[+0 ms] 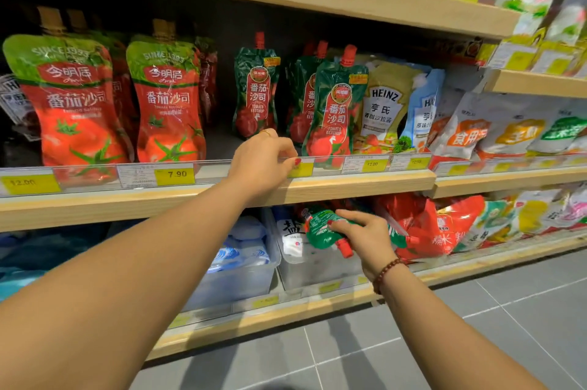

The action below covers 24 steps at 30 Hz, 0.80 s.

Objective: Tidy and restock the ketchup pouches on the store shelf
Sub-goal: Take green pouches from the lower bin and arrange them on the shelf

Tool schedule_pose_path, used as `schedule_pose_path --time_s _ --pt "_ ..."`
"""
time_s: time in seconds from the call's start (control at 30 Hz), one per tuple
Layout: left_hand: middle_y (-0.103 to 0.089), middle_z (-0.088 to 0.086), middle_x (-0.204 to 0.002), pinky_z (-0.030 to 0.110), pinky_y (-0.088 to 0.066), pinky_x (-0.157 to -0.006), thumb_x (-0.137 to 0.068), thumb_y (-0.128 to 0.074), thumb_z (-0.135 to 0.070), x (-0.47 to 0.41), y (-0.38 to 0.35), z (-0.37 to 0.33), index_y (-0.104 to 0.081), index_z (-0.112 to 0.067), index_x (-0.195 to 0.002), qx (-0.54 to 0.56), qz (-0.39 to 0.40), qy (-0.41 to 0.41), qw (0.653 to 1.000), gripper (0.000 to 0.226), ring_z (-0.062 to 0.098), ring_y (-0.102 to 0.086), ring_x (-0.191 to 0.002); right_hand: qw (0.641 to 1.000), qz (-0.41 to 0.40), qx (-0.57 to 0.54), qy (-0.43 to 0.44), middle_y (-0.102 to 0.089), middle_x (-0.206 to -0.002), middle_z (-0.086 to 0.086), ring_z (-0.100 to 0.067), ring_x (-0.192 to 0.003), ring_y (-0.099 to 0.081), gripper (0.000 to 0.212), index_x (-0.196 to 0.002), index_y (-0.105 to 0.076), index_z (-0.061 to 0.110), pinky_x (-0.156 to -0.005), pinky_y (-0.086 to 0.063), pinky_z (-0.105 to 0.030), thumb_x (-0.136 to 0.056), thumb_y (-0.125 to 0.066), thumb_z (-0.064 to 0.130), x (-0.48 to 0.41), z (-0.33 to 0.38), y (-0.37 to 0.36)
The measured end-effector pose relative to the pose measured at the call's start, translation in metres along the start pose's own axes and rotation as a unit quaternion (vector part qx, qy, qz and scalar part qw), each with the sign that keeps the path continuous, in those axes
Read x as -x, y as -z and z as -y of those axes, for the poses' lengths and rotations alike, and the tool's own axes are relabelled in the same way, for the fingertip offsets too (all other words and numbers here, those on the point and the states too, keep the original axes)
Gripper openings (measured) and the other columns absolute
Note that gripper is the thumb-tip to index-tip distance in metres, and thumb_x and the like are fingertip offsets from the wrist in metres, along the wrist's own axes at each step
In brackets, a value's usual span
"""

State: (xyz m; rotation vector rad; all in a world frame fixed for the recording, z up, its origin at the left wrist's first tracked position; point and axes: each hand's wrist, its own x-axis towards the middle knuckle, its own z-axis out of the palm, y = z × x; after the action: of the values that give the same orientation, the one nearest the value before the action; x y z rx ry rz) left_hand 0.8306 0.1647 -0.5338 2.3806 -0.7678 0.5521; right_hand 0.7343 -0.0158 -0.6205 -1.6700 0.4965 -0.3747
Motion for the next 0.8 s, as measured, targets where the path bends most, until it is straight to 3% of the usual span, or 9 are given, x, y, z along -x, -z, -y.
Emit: schedule_pose_path --time_s 0.07,0.17,0.23,0.33,0.47,0.57,0.67,0.73,0.8 --pt "-0.054 -0.002 -0.099 0.036 -0.045 -0.079 -0.086 -0.061 -0.03 0.003 0.006 0.003 -0.067 -0.025 -0.107 -0.003 0.032 -0.033 0.999 0.023 0.021 -0.052 -0.099 0.998 -0.011 -0.059 -0.017 -0.068 -0.066 -0.011 -0.011 -0.046 -0.057 0.021 -0.084 -0.072 -0.002 -0.045 -0.048 -0.02 -0.064 -0.077 -0.003 0.003 0.022 0.002" --pt "-0.056 0.002 -0.118 0.035 -0.04 -0.094 -0.078 -0.068 -0.022 0.019 0.011 0.006 -0.06 -0.019 -0.124 0.016 0.06 -0.117 0.991 0.047 0.021 -0.047 -0.112 0.993 -0.02 -0.105 -0.054 -0.06 -0.06 -0.01 -0.018 -0.055 -0.057 0.011 -0.065 -0.065 0.0 -0.06 -0.056 -0.031 -0.065 -0.075 -0.001 0.004 0.056 0.006" --pt "-0.054 0.002 -0.124 0.03 -0.037 -0.098 -0.072 -0.073 -0.022 0.034 0.008 0.006 -0.058 -0.018 -0.126 0.059 0.076 -0.142 0.985 0.057 0.019 -0.046 -0.115 0.988 -0.002 -0.131 -0.084 -0.055 -0.054 -0.008 -0.019 -0.056 -0.055 0.016 -0.071 -0.059 0.006 -0.068 -0.052 -0.032 -0.067 -0.073 -0.001 0.007 0.079 0.006" --pt "-0.053 -0.004 -0.128 0.023 -0.035 -0.097 -0.067 -0.077 -0.037 0.052 -0.002 0.001 -0.051 -0.028 -0.13 0.117 0.102 -0.125 0.98 0.068 0.01 -0.046 -0.117 0.972 0.046 -0.205 -0.106 -0.06 -0.05 -0.008 -0.014 -0.047 -0.06 0.018 -0.084 -0.061 0.0 -0.051 -0.054 -0.022 -0.069 -0.068 -0.007 0.012 0.11 0.003" --pt "-0.064 -0.019 -0.106 0.03 -0.051 -0.085 -0.061 -0.076 -0.053 0.058 -0.008 -0.016 -0.058 -0.045 -0.11 0.238 0.052 -0.038 0.969 0.053 0.001 -0.059 -0.098 0.964 0.094 -0.222 -0.11 -0.064 -0.056 -0.008 -0.01 -0.039 -0.059 0.015 -0.088 -0.064 0.0 -0.036 -0.046 -0.015 -0.073 -0.068 0.0 0.022 0.142 -0.006" --pt "-0.068 -0.029 -0.086 0.016 -0.052 -0.072 -0.063 -0.079 -0.04 0.055 -0.003 -0.023 -0.062 -0.055 -0.085 0.32 0.014 0.017 0.947 0.032 -0.007 -0.063 -0.081 0.962 0.108 -0.233 -0.095 -0.06 -0.044 -0.007 -0.009 -0.034 -0.056 0.008 -0.078 -0.061 0.0 -0.036 -0.047 -0.016 -0.075 -0.068 0.002 0.029 0.16 -0.014" --pt "-0.072 -0.02 -0.075 0.01 -0.048 -0.063 -0.067 -0.082 -0.015 0.047 0.008 -0.023 -0.07 -0.033 -0.079 0.42 0.006 0.043 0.907 0.026 -0.005 -0.065 -0.071 0.961 0.147 -0.227 -0.053 -0.064 -0.056 -0.006 -0.008 -0.042 -0.061 0.031 -0.084 -0.064 0.003 -0.044 -0.052 -0.018 -0.065 -0.081 0.021 0.031 0.172 -0.016" --pt "-0.073 -0.014 -0.071 0.013 -0.05 -0.061 -0.069 -0.079 -0.003 0.041 0.019 -0.022 -0.07 -0.023 -0.08 0.472 0.005 0.066 0.879 0.025 -0.001 -0.066 -0.068 0.96 0.164 -0.227 -0.019 -0.064 -0.059 -0.001 -0.009 -0.05 -0.063 0.053 -0.09 -0.064 0.008 -0.051 -0.053 -0.019 -0.054 -0.082 0.042 0.029 0.174 -0.012" --pt "-0.074 -0.009 -0.071 0.017 -0.053 -0.06 -0.071 -0.076 0.001 0.034 0.032 -0.02 -0.07 -0.017 -0.081 0.505 0.022 0.085 0.859 0.021 0.004 -0.068 -0.068 0.969 0.165 -0.183 0.035 -0.065 -0.065 0.001 -0.01 -0.06 -0.063 0.059 -0.092 -0.066 0.011 -0.058 -0.053 -0.02 -0.05 -0.079 0.051 0.024 0.169 -0.008"
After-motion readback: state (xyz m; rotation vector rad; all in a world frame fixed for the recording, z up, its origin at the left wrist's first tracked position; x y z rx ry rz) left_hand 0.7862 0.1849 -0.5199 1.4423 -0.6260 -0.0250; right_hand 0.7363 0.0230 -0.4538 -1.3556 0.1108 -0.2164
